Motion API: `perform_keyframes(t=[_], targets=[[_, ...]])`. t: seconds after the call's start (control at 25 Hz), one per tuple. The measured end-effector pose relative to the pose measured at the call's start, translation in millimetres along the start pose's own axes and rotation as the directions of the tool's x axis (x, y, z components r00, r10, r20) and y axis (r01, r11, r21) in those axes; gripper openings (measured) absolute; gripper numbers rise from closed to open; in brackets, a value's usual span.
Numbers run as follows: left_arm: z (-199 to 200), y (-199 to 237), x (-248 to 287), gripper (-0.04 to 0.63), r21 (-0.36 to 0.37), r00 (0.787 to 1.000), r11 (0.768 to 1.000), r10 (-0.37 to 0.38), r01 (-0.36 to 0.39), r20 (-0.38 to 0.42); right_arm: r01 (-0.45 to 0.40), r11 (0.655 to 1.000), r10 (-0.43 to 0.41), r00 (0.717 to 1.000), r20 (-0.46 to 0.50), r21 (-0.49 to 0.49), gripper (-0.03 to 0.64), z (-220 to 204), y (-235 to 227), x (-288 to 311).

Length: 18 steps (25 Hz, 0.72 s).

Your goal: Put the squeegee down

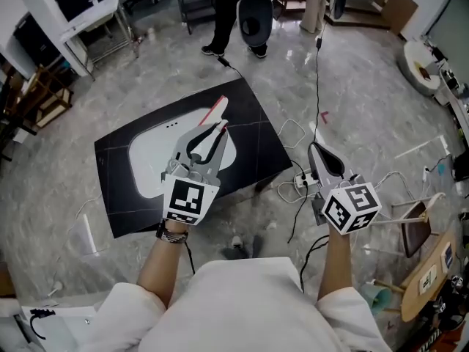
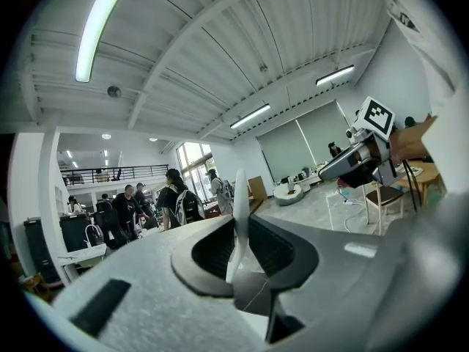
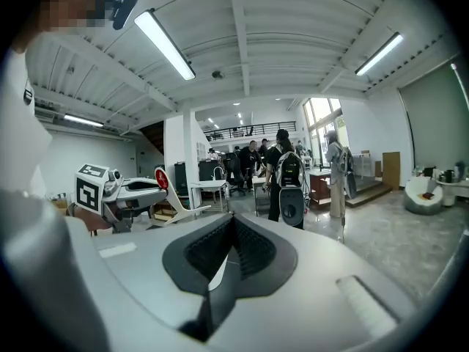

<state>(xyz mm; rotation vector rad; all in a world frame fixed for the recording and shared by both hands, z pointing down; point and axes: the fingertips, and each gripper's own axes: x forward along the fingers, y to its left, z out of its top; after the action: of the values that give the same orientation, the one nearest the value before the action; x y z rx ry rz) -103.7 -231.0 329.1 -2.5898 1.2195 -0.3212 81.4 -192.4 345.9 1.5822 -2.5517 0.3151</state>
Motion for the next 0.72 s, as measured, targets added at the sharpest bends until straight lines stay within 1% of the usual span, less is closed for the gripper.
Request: perform_keyframes(t=[0.2, 0.36, 0.52, 0.72], targets=[[-18, -9, 28, 0.067, 0.031, 0.999, 0.999, -0.019, 0.020, -0.037, -0.006, 1.000, 0.006, 1.000, 0.013, -0.020, 0.006, -5, -7, 18], [-41, -18, 56, 0.067, 0.060, 0.996, 0.998, -0.025, 0.030, -0.085, -0.040, 0.999, 0.039, 0.999, 0.020, 0.002, 0.006, -7, -21, 35], [-58, -24, 87, 0.067, 0.031, 0.992, 0.999, -0.040, 0.044, -0.118, -0.077, 0.997, 0.077, 0.997, -0.004, 0.030, 0.006, -11, -38, 52], [-79, -30, 128, 0.067, 0.012, 0.987, 0.999, -0.044, 0.046, -0.153, -0.106, 0.987, 0.111, 0.993, -0.029, 0.120, 0.006, -21, -72, 69]])
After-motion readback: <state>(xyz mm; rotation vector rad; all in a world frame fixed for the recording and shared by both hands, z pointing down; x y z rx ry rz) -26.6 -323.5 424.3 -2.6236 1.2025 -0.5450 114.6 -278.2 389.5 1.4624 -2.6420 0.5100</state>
